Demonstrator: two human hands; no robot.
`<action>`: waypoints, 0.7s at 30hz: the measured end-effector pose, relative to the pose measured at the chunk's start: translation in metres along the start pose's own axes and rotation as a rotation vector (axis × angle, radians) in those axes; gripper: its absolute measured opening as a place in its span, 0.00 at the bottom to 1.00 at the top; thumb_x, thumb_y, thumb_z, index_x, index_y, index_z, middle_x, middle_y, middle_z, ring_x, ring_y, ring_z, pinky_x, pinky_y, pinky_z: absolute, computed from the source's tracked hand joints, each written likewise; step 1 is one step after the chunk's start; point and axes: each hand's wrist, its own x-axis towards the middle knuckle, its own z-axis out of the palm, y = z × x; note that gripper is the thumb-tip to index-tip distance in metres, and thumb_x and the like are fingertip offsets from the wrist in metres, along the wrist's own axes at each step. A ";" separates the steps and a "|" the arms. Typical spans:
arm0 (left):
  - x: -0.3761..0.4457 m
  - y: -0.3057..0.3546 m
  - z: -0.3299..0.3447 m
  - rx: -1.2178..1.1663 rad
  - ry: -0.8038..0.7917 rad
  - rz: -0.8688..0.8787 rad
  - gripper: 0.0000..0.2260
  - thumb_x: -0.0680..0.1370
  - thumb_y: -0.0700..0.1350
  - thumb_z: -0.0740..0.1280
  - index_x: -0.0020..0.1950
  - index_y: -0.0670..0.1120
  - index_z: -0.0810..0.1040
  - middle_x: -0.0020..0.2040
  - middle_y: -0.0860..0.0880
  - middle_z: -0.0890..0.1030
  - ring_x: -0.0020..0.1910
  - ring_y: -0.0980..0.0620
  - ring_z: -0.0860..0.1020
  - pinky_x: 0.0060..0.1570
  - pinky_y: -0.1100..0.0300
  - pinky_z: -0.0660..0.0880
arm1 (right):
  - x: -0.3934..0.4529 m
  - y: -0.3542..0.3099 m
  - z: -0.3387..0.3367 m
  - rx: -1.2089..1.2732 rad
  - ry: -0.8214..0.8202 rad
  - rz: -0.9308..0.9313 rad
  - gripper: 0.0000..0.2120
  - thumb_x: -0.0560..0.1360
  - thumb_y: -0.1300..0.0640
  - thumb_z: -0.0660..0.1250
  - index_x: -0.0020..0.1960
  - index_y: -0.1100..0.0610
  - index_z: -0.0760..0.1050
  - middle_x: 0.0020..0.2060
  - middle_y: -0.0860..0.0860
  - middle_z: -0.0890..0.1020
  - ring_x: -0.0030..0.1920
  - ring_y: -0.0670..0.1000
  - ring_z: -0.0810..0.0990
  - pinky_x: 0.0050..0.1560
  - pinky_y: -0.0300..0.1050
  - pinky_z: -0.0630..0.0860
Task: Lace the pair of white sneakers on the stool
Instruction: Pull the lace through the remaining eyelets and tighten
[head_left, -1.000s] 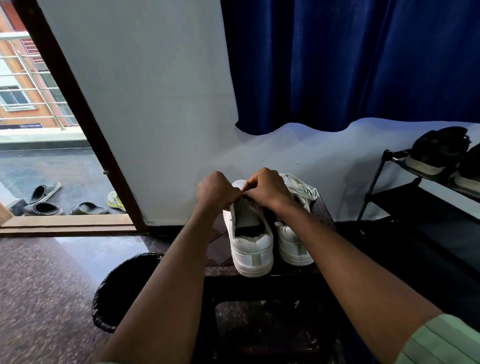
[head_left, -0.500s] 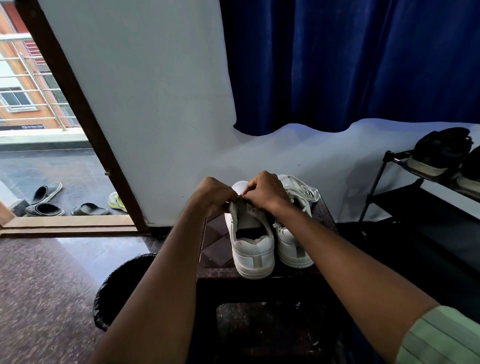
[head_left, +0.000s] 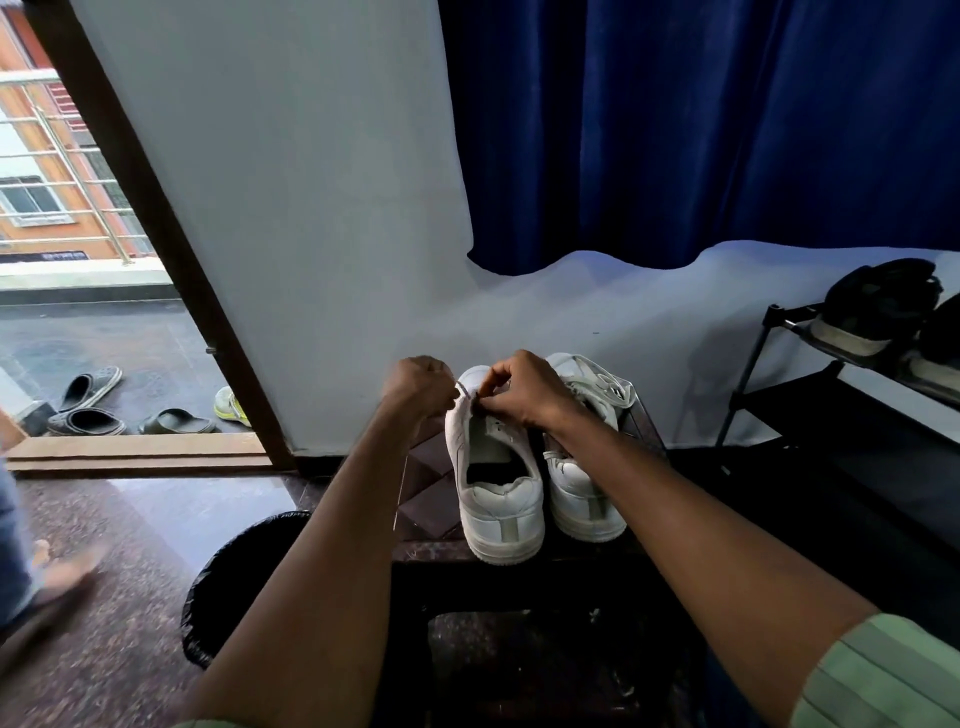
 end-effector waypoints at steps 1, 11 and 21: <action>0.003 0.000 -0.003 -0.118 0.022 0.006 0.11 0.80 0.34 0.63 0.40 0.46 0.76 0.38 0.44 0.82 0.33 0.49 0.79 0.29 0.63 0.76 | -0.001 0.000 -0.001 -0.009 -0.008 -0.016 0.05 0.69 0.54 0.79 0.42 0.53 0.86 0.41 0.51 0.87 0.44 0.50 0.85 0.45 0.42 0.78; 0.013 -0.004 -0.010 0.390 0.253 0.353 0.09 0.76 0.37 0.63 0.50 0.45 0.82 0.45 0.44 0.83 0.44 0.41 0.80 0.43 0.57 0.74 | -0.002 -0.003 0.000 -0.173 0.009 -0.048 0.05 0.67 0.51 0.77 0.41 0.47 0.82 0.48 0.51 0.82 0.48 0.53 0.82 0.52 0.47 0.79; 0.001 0.004 -0.002 0.194 -0.060 0.321 0.21 0.85 0.53 0.60 0.48 0.39 0.84 0.46 0.44 0.85 0.47 0.47 0.81 0.44 0.60 0.72 | 0.000 0.001 -0.001 -0.154 -0.009 -0.035 0.05 0.68 0.50 0.77 0.40 0.46 0.81 0.48 0.51 0.82 0.48 0.52 0.81 0.50 0.45 0.77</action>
